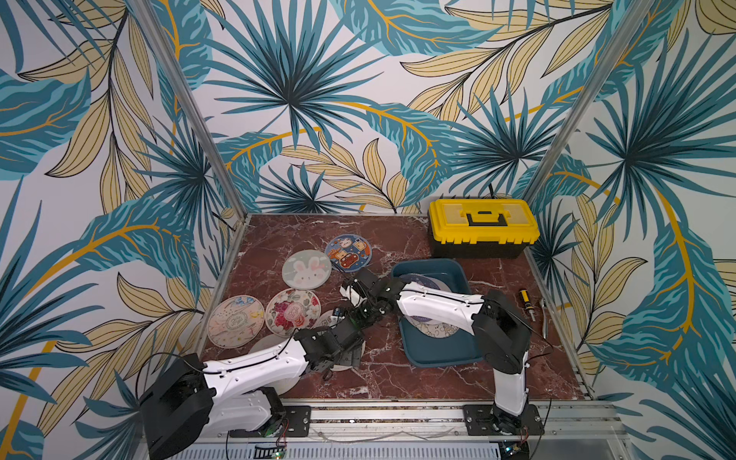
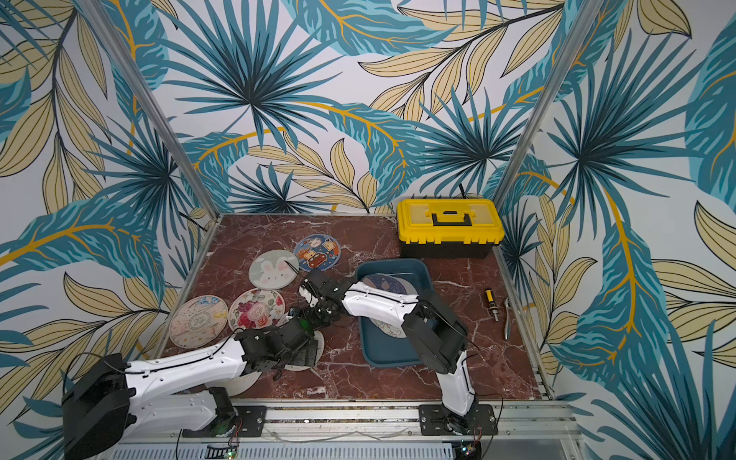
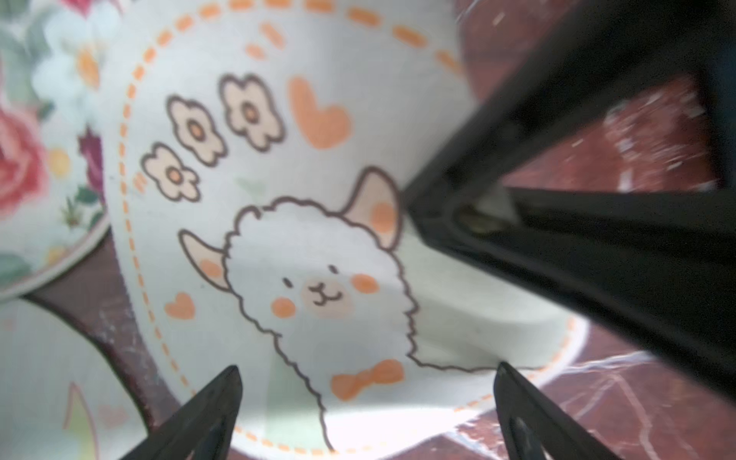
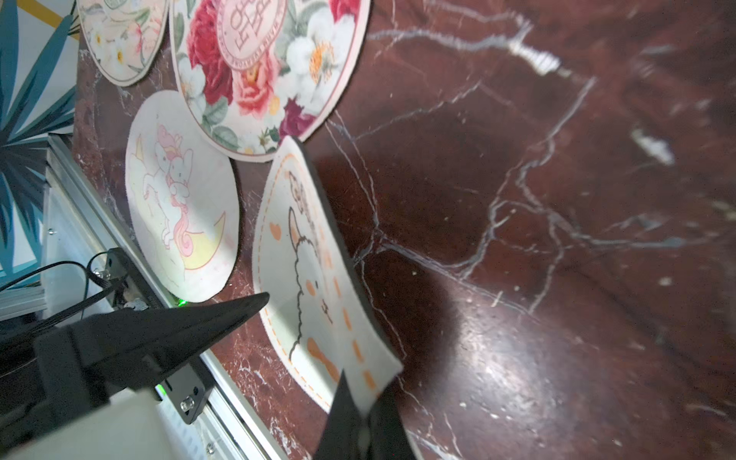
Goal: Put the coasters into the storage box
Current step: Pick up the coaster from the center of the board.
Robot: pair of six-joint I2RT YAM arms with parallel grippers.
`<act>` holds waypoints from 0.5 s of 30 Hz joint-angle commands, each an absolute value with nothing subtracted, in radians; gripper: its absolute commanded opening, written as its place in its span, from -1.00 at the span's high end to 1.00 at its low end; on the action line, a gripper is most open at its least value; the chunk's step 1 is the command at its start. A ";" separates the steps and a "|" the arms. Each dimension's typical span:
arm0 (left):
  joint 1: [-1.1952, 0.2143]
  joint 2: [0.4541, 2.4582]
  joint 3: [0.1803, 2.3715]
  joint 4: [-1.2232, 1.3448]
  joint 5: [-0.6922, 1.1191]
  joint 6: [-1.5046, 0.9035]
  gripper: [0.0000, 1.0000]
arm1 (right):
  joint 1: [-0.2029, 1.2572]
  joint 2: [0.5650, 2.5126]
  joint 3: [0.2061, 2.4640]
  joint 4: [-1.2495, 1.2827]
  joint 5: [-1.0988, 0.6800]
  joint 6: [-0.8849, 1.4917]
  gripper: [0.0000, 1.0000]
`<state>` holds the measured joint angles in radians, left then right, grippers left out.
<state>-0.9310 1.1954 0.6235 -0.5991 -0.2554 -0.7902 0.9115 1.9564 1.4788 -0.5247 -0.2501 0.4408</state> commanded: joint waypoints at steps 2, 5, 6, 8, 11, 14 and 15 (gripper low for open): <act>-0.907 1.173 0.729 -0.595 -0.304 -0.659 -0.99 | 0.896 1.909 1.533 -0.646 -0.070 0.385 1.00; -0.864 1.162 0.779 -0.592 -0.300 -0.599 -0.99 | 0.870 1.894 1.559 -0.683 -0.011 0.361 1.00; -0.845 1.158 0.793 -0.587 -0.294 -0.581 -0.99 | 0.858 1.886 1.566 -0.693 -0.001 0.356 1.00; -0.805 1.149 0.815 -0.565 -0.265 -0.539 -0.99 | 0.832 1.868 1.578 -0.701 0.010 0.349 1.00; -0.746 1.135 0.837 -0.504 -0.231 -0.484 -0.99 | 0.796 1.836 1.590 -0.712 0.022 0.341 1.00; -0.700 1.116 0.848 -0.437 -0.220 -0.444 -0.99 | 0.751 1.795 1.599 -0.722 0.047 0.332 1.00; -0.679 1.113 0.855 -0.427 -0.209 -0.434 -0.99 | 0.741 1.780 1.598 -0.722 0.049 0.325 1.00</act>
